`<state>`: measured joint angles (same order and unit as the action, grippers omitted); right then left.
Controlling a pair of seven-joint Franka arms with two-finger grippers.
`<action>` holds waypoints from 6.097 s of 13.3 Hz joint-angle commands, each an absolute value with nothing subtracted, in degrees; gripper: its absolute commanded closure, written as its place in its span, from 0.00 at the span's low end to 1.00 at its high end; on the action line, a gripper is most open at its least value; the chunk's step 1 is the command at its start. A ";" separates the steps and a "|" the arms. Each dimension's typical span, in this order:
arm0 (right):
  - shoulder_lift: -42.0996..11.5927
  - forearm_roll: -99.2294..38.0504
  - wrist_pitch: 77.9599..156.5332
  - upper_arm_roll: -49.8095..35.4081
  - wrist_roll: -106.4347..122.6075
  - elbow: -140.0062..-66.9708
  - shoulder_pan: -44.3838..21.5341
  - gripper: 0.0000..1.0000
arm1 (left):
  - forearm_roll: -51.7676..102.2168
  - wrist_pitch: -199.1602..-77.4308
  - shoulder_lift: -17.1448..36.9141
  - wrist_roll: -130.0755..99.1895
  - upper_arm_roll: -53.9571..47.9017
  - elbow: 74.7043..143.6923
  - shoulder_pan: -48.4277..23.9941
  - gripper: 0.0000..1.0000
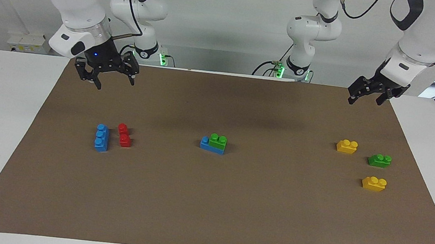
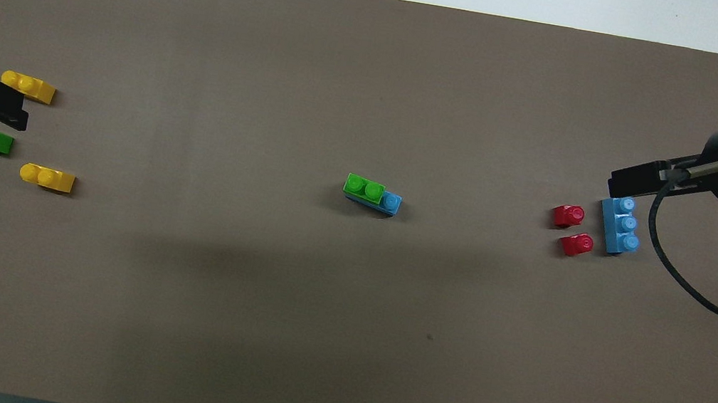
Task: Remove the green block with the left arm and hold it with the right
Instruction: 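Move the left gripper and the right gripper toward the joined green-blue bricks, then grasp the blue brick with the right gripper while the left gripper approaches, then close the left gripper on the green brick beside the right gripper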
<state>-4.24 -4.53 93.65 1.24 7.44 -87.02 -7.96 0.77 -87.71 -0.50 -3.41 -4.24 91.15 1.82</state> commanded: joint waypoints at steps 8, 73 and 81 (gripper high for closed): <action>-8.70 -14.04 112.55 1.23 16.07 -94.19 -12.12 0.00 | 1.76 -84.64 -3.08 -5.87 -4.57 93.07 1.67 0.00; -22.32 -110.57 144.93 0.53 140.80 -119.62 -25.75 0.24 | 0.18 -127.35 24.61 -127.18 -4.92 95.62 -34.10 0.00; -22.32 -112.85 144.76 0.09 140.28 -119.62 -25.58 0.82 | 0.18 -129.55 24.61 -127.79 -4.83 98.26 -34.10 0.00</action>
